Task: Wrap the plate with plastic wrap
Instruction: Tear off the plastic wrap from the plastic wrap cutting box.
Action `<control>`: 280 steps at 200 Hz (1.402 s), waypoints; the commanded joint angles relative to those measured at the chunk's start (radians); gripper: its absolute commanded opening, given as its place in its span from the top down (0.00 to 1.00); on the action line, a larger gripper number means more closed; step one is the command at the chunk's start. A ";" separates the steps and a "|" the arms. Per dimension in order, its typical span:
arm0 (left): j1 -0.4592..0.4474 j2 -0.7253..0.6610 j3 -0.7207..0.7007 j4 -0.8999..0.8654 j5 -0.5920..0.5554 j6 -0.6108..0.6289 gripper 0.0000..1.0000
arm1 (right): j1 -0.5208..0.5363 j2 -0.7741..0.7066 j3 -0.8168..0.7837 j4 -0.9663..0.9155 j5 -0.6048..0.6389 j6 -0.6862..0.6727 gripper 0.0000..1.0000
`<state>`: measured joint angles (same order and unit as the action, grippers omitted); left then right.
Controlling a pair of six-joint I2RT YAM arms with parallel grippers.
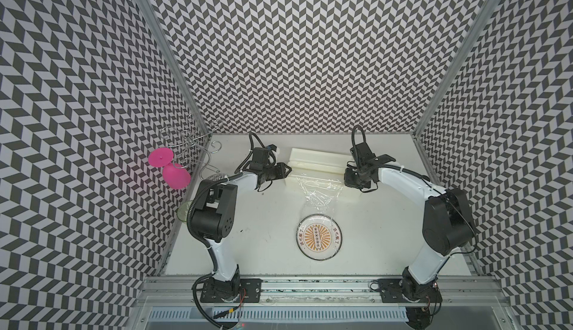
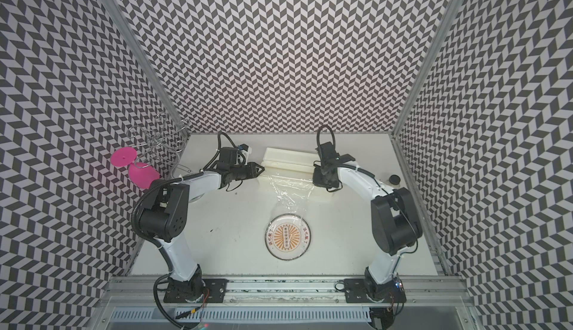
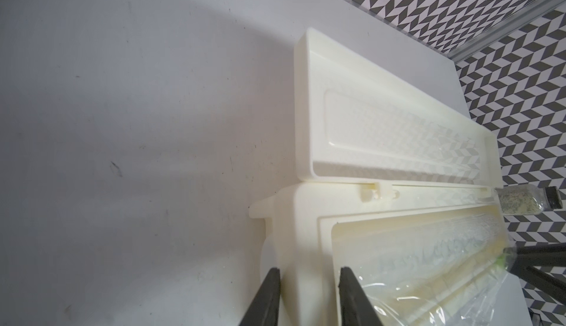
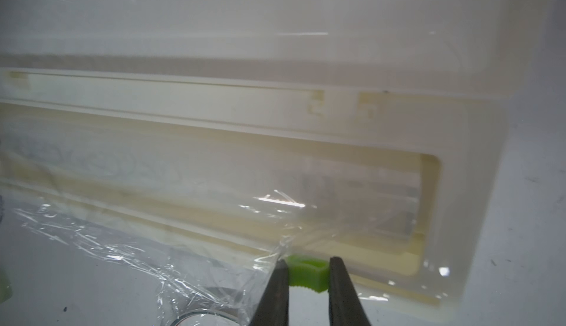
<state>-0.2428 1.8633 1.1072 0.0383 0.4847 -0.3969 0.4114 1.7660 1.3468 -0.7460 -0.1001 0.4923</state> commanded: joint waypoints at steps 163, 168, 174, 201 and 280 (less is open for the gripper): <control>-0.277 -0.151 0.248 -0.251 -0.385 0.420 0.49 | -0.219 -0.142 -0.124 0.036 -0.121 -0.114 0.46; -0.305 -0.142 0.255 -0.240 -0.363 0.462 0.49 | -0.219 -0.136 -0.124 0.037 -0.130 -0.119 0.46; -0.337 -0.130 0.264 -0.229 -0.343 0.505 0.49 | -0.220 -0.130 -0.129 0.039 -0.138 -0.121 0.46; -0.441 -0.066 0.286 -0.178 -0.249 0.672 0.49 | -0.232 -0.117 -0.175 0.083 -0.154 -0.115 0.47; -0.516 0.131 0.387 -0.168 -0.152 0.998 0.56 | -0.241 -0.084 -0.235 0.128 -0.116 -0.134 0.50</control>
<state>-0.7525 1.9743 1.4322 -0.1368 0.2859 0.4706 0.1799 1.6604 1.1408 -0.6292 -0.2470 0.3820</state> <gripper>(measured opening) 0.450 0.502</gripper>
